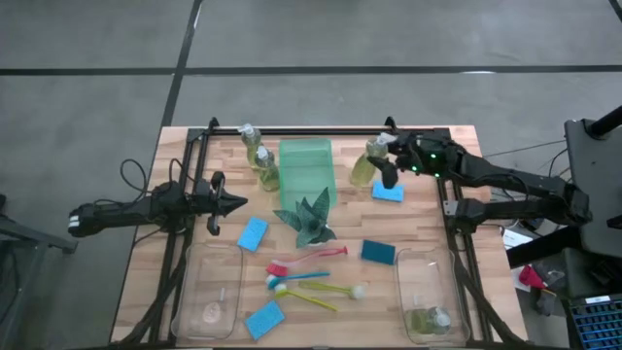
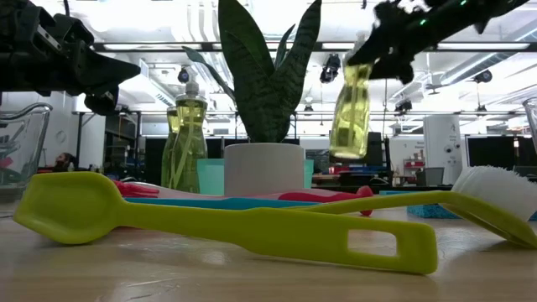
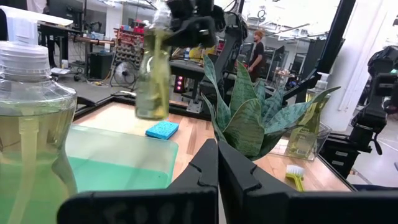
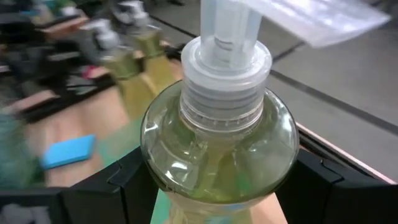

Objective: Pick & Place Kitchen Sink Supplies
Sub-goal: Put the yellow soap dispenser into the right transparent bin

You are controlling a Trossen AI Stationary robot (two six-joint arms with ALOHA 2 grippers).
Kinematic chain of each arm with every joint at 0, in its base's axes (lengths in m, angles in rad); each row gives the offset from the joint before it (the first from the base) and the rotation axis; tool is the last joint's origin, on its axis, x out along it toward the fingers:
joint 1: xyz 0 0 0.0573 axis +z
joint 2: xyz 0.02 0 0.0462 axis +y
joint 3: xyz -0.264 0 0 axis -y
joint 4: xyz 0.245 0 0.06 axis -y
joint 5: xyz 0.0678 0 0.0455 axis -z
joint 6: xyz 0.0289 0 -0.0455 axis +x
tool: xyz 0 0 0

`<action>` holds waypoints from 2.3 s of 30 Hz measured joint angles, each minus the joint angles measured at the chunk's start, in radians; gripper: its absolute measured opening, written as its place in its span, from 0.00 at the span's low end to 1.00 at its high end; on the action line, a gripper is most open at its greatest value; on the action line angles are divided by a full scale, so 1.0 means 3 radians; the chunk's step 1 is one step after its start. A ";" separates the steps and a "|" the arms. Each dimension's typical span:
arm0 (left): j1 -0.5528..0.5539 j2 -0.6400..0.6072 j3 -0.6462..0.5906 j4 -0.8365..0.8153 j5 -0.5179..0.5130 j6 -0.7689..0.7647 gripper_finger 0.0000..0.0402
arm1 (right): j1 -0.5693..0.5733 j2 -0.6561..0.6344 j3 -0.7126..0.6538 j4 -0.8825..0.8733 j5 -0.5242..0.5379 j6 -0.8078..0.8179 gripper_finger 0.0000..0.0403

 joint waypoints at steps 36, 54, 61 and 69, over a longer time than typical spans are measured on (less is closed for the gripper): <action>0.0000 0.0001 0.0000 0.0000 0.0000 0.0000 0.00 | 0.2124 -0.0974 0.0315 -0.0993 0.0009 0.0623 0.63; 0.0000 0.0000 -0.0001 -0.0001 0.0000 0.0000 0.00 | 0.3075 -0.0613 0.0829 -0.1815 0.0657 0.0977 0.63; 0.0000 0.0001 -0.0001 0.0000 0.0000 0.0000 0.00 | 0.3579 -0.0204 0.1139 -0.2025 0.1101 0.1071 0.63; 0.0000 0.0000 -0.0001 0.0000 0.0001 0.0000 0.00 | 0.4150 0.0322 0.1635 -0.2703 0.1712 0.1565 0.63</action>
